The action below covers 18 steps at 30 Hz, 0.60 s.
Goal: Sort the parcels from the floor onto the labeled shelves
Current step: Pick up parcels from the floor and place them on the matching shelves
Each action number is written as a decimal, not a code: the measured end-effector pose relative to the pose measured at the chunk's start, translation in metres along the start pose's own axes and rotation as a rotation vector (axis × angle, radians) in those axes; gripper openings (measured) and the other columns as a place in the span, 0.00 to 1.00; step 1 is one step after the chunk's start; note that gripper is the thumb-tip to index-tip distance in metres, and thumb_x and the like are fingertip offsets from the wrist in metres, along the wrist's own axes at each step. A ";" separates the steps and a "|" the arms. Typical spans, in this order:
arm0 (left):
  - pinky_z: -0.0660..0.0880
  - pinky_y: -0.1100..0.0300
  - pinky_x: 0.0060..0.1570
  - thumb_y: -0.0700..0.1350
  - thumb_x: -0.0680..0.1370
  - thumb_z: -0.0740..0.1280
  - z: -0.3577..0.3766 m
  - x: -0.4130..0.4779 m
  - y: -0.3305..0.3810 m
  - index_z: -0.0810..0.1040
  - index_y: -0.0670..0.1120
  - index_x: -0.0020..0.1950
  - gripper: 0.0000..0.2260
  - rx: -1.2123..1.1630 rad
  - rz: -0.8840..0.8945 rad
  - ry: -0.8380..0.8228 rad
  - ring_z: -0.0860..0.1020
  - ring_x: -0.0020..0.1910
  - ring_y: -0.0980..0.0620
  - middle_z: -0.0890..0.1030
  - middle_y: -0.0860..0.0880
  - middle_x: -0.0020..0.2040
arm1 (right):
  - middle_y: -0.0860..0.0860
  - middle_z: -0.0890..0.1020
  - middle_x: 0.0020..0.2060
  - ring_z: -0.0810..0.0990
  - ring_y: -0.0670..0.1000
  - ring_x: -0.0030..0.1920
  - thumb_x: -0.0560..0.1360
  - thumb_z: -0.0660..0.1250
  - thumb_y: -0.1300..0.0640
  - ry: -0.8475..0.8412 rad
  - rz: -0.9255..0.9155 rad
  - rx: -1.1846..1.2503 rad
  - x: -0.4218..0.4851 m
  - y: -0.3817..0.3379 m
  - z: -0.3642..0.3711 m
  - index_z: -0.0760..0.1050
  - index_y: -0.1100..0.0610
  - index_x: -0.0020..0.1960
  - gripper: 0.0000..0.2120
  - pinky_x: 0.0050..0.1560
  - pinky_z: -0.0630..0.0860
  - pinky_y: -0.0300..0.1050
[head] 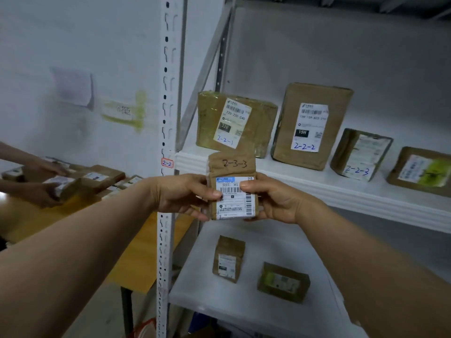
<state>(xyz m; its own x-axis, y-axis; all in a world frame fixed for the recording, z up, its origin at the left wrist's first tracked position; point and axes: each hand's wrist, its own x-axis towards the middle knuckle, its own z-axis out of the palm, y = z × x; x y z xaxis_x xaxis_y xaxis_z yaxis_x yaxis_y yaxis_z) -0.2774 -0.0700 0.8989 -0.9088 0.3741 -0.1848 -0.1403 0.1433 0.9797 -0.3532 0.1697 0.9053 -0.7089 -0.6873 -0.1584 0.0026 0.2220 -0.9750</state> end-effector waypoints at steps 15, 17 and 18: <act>0.82 0.55 0.50 0.31 0.70 0.73 0.080 0.100 -0.017 0.72 0.44 0.69 0.28 0.157 -0.085 -0.249 0.81 0.60 0.44 0.81 0.43 0.61 | 0.49 0.87 0.52 0.85 0.51 0.56 0.66 0.80 0.64 0.162 0.206 -0.145 -0.079 0.043 -0.096 0.69 0.39 0.67 0.38 0.57 0.81 0.58; 0.83 0.56 0.46 0.31 0.70 0.73 0.091 0.115 -0.029 0.72 0.44 0.68 0.28 0.145 -0.114 -0.262 0.81 0.59 0.43 0.82 0.43 0.60 | 0.51 0.86 0.52 0.86 0.52 0.53 0.66 0.80 0.64 0.197 0.224 -0.151 -0.081 0.058 -0.105 0.70 0.39 0.66 0.37 0.55 0.82 0.57; 0.83 0.55 0.47 0.30 0.70 0.73 0.097 0.123 -0.036 0.72 0.44 0.67 0.27 0.138 -0.128 -0.260 0.81 0.59 0.43 0.82 0.44 0.60 | 0.51 0.84 0.54 0.86 0.52 0.53 0.66 0.80 0.64 0.197 0.247 -0.183 -0.082 0.065 -0.109 0.71 0.39 0.65 0.36 0.55 0.83 0.57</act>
<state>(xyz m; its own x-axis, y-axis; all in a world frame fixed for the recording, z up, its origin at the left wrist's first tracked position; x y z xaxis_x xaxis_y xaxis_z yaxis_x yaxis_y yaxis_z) -0.3457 0.0599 0.8335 -0.7540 0.5638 -0.3370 -0.1760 0.3209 0.9306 -0.3721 0.3161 0.8715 -0.8247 -0.4553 -0.3353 0.0773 0.4967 -0.8645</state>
